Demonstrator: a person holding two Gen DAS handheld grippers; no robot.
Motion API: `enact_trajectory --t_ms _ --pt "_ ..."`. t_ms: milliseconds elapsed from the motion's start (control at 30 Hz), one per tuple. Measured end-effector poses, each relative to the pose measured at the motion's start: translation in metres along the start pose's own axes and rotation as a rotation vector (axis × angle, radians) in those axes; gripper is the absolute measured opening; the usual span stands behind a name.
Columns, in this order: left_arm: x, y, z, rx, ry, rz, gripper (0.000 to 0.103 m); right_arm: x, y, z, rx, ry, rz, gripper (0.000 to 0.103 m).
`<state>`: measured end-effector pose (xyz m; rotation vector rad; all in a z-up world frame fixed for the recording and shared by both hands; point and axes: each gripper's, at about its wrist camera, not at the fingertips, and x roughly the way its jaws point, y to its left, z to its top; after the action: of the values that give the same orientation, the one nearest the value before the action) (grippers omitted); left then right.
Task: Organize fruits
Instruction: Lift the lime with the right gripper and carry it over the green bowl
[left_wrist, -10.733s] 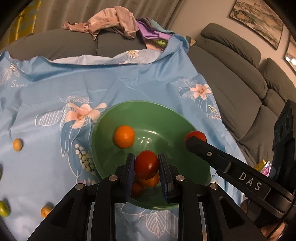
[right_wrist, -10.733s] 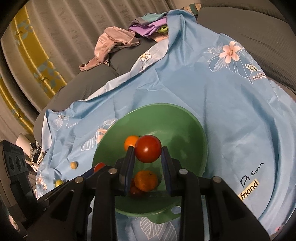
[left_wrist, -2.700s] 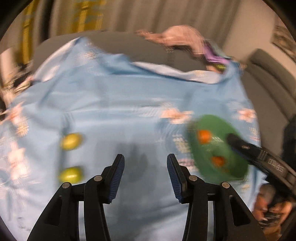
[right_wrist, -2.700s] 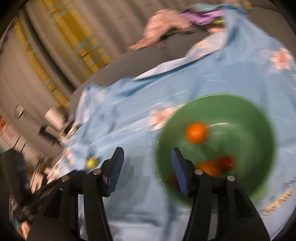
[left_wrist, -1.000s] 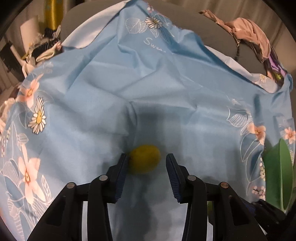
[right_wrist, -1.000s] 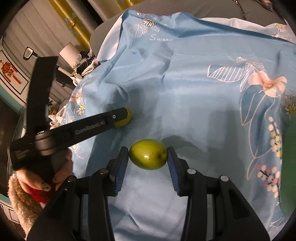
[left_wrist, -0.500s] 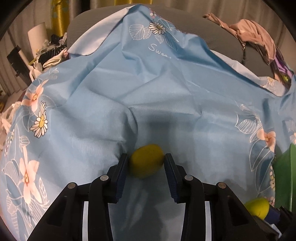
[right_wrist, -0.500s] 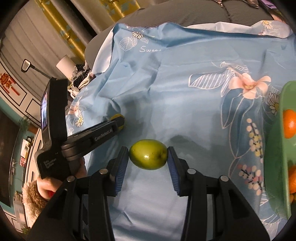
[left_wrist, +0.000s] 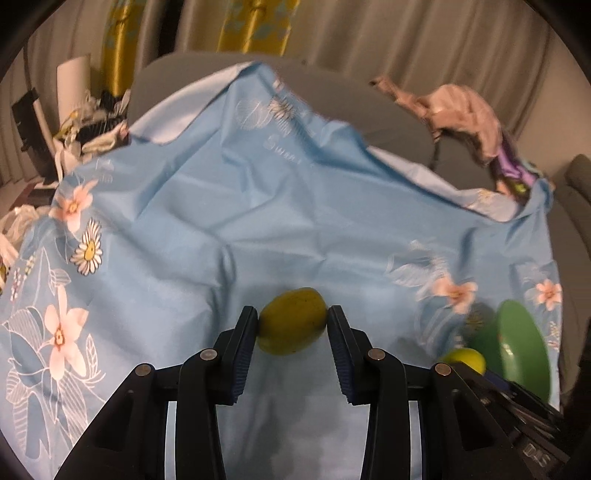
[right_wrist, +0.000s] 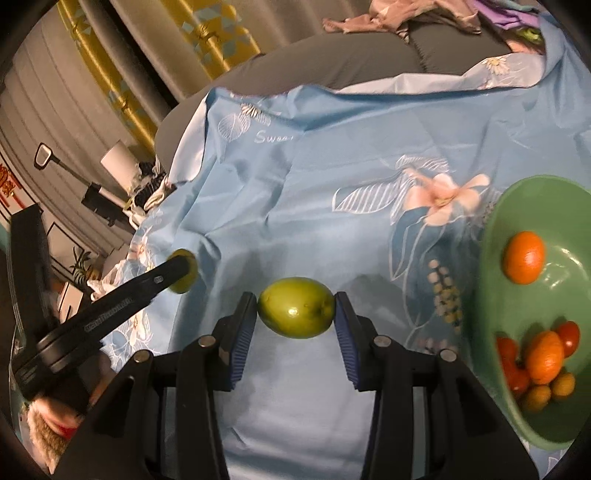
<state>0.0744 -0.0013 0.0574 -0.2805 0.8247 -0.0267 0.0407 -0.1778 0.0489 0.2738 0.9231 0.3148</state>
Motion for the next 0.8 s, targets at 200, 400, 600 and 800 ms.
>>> enact_trajectory --t_ms 200,400,600,800 --pt "-0.025 -0.017 0.0 0.019 -0.046 -0.076 0.039 -0.019 -0.012 0.005 0.028 -0.052 -0.009 0.043" --pt "-0.041 -0.037 -0.004 0.065 -0.066 -0.126 0.039 -0.041 -0.025 0.008 0.05 -0.109 -0.026 0.043" --pt "-0.048 -0.06 -0.01 0.108 -0.058 -0.175 0.039 -0.062 -0.044 0.009 0.079 -0.163 -0.067 0.043" --pt "-0.055 -0.088 -0.017 0.169 -0.052 -0.237 0.039 -0.081 -0.06 0.011 0.105 -0.215 -0.103 0.043"
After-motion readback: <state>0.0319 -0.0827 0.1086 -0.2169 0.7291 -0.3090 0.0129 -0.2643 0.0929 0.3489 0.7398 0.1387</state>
